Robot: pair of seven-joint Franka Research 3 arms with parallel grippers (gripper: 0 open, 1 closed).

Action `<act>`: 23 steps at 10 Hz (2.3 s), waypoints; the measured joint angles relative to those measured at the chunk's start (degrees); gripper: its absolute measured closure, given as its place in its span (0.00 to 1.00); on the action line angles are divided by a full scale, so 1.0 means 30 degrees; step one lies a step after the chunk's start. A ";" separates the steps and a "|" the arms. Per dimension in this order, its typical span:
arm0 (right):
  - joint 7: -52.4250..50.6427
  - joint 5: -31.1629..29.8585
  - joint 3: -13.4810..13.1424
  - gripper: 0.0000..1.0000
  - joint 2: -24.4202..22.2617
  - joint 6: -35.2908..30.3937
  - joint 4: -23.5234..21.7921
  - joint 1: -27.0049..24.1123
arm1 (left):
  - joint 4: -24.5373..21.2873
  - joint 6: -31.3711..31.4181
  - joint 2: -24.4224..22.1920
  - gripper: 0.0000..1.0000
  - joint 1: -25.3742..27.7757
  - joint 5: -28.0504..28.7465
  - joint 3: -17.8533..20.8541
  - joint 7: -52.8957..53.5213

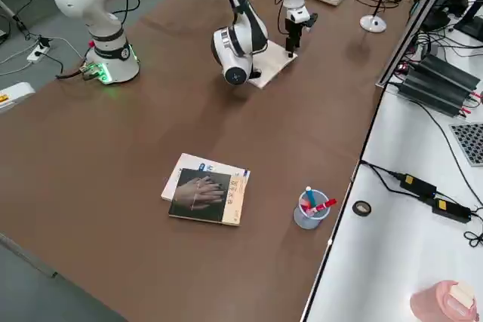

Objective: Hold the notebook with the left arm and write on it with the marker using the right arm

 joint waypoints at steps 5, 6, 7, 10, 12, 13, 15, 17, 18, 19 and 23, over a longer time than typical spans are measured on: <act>-0.0169 -0.0009 -0.0007 0.83 0.0108 0.0280 -0.0013 0.0128 | 0.0000 0.0000 0.0002 0.00 0.0000 0.0000 0.0000 0.0000; -0.0174 -0.0009 -0.0016 0.83 0.0108 0.0289 -0.0013 0.0170 | 0.0000 0.0000 0.0001 0.00 0.0000 0.0000 0.0000 0.0000; -0.0178 -0.0009 -0.0020 0.83 0.0108 0.0290 -0.0013 0.0203 | 0.0000 0.0000 0.0002 0.00 0.0000 0.0000 0.0000 0.0000; -0.0189 -0.0018 -0.0021 0.83 0.0108 0.0290 -0.0013 0.0248 | 0.0000 0.0000 0.0002 0.00 0.0000 0.0000 0.0000 0.0000; -0.0189 -0.0037 -0.0021 0.83 0.0108 0.0290 -0.0013 0.0301 | 0.0000 0.0000 0.0002 0.00 0.0000 0.0000 0.0000 0.0000; -0.0190 -0.0047 -0.0021 0.83 0.0108 0.0290 -0.0014 0.0325 | 0.0000 0.0000 0.0001 0.00 0.0000 0.0000 0.0000 0.0000; -0.0192 -0.0067 -0.0021 0.83 0.0108 0.0290 -0.0018 0.0354 | 0.0000 0.0000 0.0001 0.00 0.0000 0.0000 0.0000 0.0000; -0.0198 -0.0092 -0.0021 0.83 0.0108 0.0289 -0.0022 0.0401 | 0.0000 0.0000 0.0001 0.00 0.0000 0.0000 0.0000 0.0000; -0.0198 -0.0100 -0.0021 0.83 0.0108 0.0287 -0.0024 0.0439 | 0.0000 0.0000 0.0001 0.00 0.0000 0.0000 0.0000 0.0000; -0.0198 -0.0109 -0.0021 0.83 0.0108 0.0283 -0.0028 0.0484 | 0.0000 0.0000 0.0001 0.00 0.0000 0.0000 0.0000 0.0000; -0.0198 -0.0126 -0.0020 0.83 0.0108 0.0281 -0.0037 0.0702 | 0.0000 0.0000 0.0001 0.00 0.0000 0.0000 0.0000 0.0000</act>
